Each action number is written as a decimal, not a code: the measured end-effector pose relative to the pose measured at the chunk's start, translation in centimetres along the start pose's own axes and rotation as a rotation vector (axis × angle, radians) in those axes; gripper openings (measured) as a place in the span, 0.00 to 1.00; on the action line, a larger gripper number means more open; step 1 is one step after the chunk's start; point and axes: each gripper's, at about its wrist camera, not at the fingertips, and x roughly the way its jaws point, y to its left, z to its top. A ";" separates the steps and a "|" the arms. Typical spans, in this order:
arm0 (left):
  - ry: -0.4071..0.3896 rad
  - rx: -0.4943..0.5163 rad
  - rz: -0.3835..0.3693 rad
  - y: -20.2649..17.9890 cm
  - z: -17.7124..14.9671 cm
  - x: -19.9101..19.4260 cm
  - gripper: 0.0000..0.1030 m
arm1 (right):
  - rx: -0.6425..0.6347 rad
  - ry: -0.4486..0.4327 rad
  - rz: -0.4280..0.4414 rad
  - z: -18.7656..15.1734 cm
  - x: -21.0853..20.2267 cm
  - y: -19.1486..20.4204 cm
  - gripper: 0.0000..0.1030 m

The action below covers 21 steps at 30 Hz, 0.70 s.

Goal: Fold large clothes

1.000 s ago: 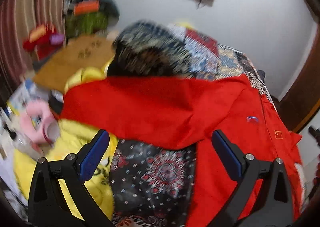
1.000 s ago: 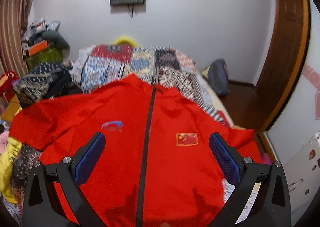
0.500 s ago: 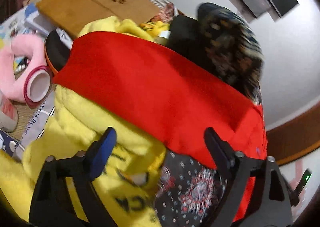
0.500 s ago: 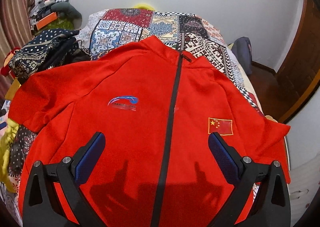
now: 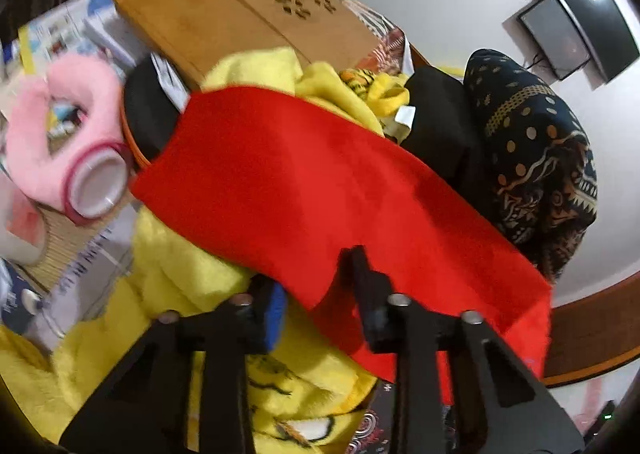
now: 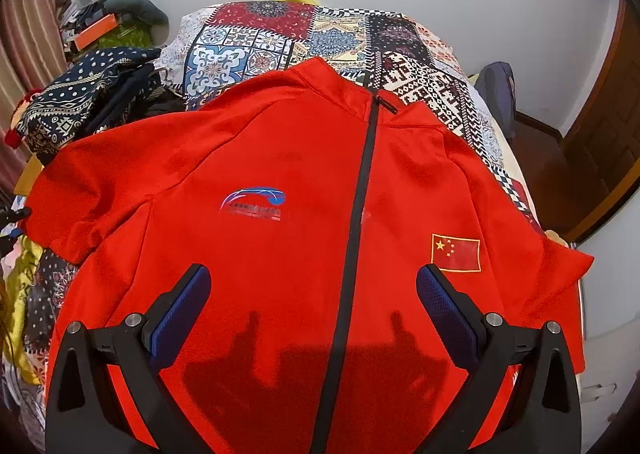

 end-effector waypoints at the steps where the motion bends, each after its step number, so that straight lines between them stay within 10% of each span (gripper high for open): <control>1: -0.014 0.018 0.018 -0.4 0.0 -0.4 0.19 | 0.002 0.000 -0.001 0.0 -0.2 -0.1 0.98; 21: -0.331 0.539 -0.130 -23.3 -2.8 -15.5 0.06 | 0.078 -0.118 0.015 0.8 -4.8 -4.8 0.99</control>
